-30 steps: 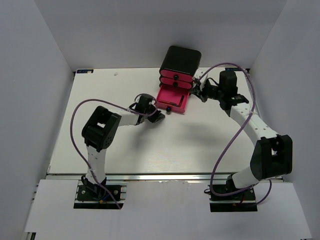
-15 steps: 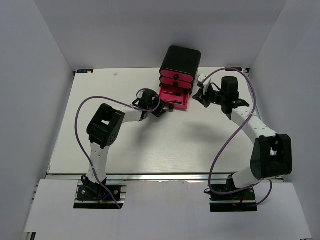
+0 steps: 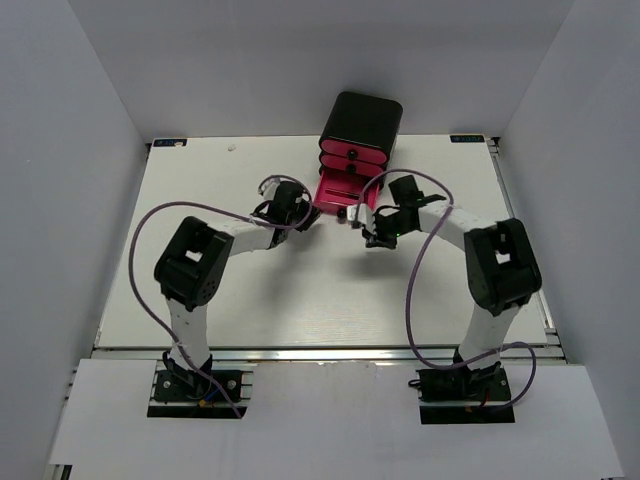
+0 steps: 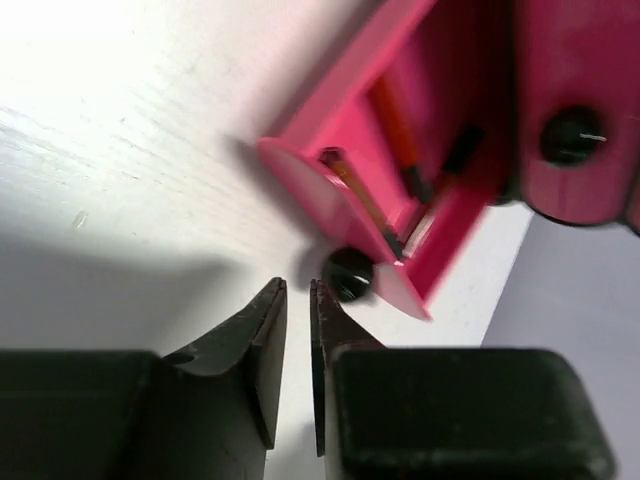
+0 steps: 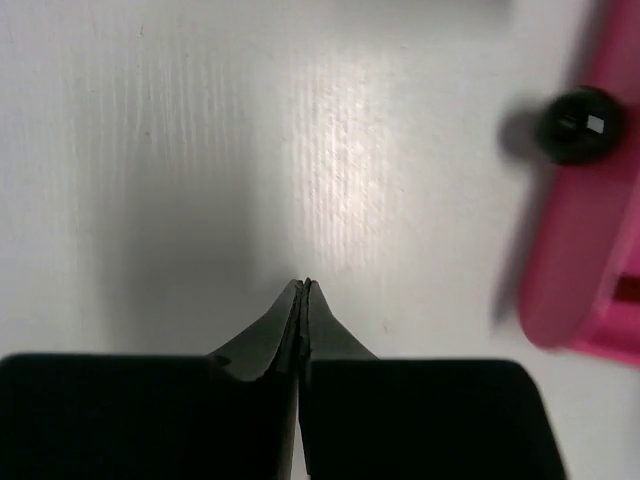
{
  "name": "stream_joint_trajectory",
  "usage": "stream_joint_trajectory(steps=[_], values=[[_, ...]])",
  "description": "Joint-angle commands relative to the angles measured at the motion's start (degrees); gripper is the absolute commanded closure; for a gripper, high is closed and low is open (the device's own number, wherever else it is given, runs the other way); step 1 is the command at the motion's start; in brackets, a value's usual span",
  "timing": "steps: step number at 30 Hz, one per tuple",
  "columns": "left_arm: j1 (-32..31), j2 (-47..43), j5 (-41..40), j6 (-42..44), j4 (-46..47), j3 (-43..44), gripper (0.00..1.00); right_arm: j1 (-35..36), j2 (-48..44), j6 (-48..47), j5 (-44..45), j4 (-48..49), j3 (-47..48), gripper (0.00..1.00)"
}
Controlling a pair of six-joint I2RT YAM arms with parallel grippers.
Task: Organize the makeup
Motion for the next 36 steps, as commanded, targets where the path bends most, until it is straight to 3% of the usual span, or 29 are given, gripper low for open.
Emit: stream_joint_trajectory(steps=[1,6,13,14,18,28,36], values=[[0.0,-12.5,-6.4,7.0,0.6,-2.6,0.74,4.2,3.9,-1.9,6.6,-0.9,3.8,1.0],[0.2,-25.8,-10.8,12.1,-3.5,-9.7,0.63,8.8,10.9,11.7,21.1,13.8,6.8,1.0],[1.2,-44.9,-17.1,12.5,-11.0,-23.8,0.5,10.1,15.9,13.9,33.0,30.8,6.5,0.97],[1.2,-46.9,-17.9,12.2,-13.2,-25.1,0.5,10.1,16.5,13.8,34.1,31.4,6.9,0.93],[1.4,-56.2,-21.0,9.7,-17.4,-30.4,0.49,10.0,18.6,13.0,35.0,32.7,9.4,0.59],[1.5,-69.7,-25.4,4.6,-27.4,-35.4,0.48,9.5,22.1,12.5,35.3,32.4,15.5,0.39],[1.4,-71.1,-26.4,4.2,-29.0,-35.4,0.48,7.0,26.6,14.5,35.3,28.7,23.5,0.32]])
